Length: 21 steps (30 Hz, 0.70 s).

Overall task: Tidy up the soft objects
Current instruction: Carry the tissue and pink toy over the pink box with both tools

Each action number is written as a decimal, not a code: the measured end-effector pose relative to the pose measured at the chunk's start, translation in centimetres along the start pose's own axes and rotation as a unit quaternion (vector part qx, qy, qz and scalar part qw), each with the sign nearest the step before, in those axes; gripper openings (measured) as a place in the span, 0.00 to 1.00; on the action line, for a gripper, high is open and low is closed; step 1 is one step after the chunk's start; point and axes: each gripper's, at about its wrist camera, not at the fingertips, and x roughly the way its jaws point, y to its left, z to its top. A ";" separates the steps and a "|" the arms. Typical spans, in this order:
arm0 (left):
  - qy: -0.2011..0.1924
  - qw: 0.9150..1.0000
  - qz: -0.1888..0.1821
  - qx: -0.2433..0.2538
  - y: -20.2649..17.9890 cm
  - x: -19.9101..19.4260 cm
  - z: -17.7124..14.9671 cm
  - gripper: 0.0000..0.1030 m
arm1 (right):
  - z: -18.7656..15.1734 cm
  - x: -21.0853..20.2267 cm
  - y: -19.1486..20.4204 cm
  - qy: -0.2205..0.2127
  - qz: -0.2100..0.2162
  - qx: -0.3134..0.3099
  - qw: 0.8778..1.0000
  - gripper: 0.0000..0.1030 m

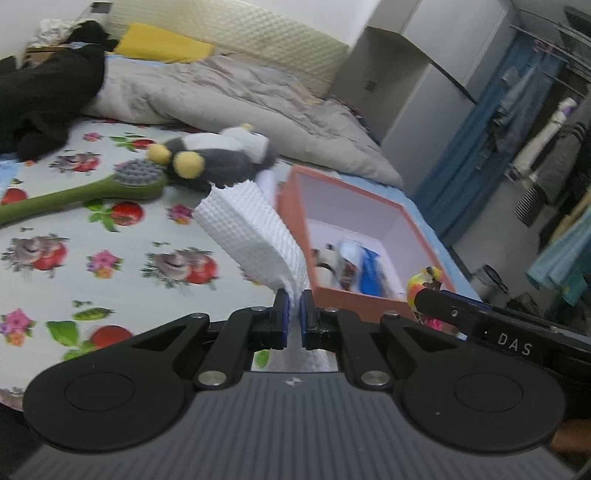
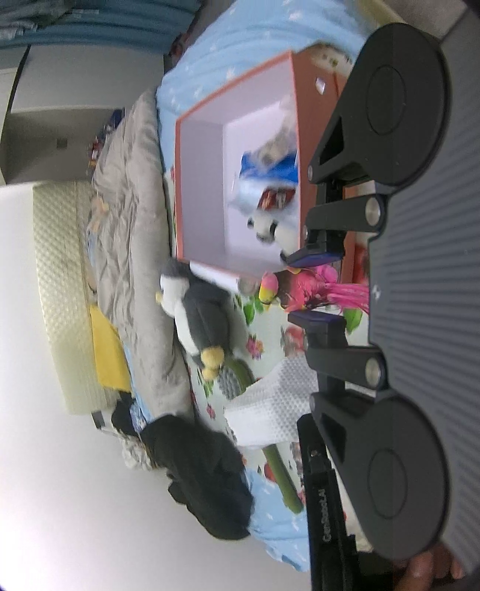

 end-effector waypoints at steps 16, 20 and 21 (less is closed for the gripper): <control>0.049 0.994 -0.076 0.062 -9.0 6.1 0.2 0.07 | -0.3 0.2 -7.9 0.013 -0.054 0.070 0.996 0.28; 0.055 0.993 -0.078 0.067 -10.2 8.9 1.8 0.07 | 0.8 2.0 -9.8 0.018 -0.055 0.080 0.995 0.28; 0.057 0.993 -0.077 0.067 -10.5 9.8 2.3 0.07 | 1.1 2.5 -10.4 0.019 -0.055 0.082 0.995 0.28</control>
